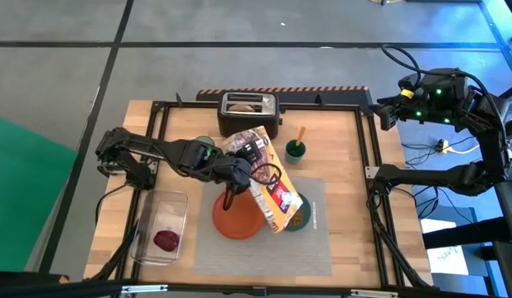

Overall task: Arrange a breakfast setting
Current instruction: Pour the cereal from the violet cereal box into the green bowl

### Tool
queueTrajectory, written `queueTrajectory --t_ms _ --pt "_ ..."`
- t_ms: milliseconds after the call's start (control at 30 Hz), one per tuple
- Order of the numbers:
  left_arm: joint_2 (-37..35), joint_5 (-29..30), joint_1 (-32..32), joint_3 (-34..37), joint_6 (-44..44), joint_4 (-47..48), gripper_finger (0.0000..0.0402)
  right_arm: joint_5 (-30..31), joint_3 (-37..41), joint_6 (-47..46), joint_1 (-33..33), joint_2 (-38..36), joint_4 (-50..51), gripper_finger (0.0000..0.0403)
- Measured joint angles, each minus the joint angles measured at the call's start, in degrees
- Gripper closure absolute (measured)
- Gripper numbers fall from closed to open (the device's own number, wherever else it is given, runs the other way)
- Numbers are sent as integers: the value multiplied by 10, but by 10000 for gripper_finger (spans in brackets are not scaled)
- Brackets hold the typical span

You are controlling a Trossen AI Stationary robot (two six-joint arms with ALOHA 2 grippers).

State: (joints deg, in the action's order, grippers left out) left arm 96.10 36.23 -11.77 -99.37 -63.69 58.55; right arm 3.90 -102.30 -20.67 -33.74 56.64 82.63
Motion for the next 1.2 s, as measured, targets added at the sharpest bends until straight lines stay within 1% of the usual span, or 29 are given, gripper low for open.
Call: queueTrajectory --t_ms 367,533,800,933,1100,1200 --pt "-12 -60 10 0 103 77 286 -11 0 -2 0 2 -4 201" --pt "-14 -108 31 0 150 76 286 -24 0 -5 0 2 -25 201" --pt "-29 -124 61 0 154 62 286 -55 0 -5 0 5 -59 201" --pt "-47 -148 75 0 163 44 286 -72 0 -4 0 7 -67 201" --pt "-64 -204 107 0 190 5 286 -83 0 3 0 13 -87 201" --pt "-70 -236 131 0 203 -4 286 -109 0 15 0 14 -123 201"
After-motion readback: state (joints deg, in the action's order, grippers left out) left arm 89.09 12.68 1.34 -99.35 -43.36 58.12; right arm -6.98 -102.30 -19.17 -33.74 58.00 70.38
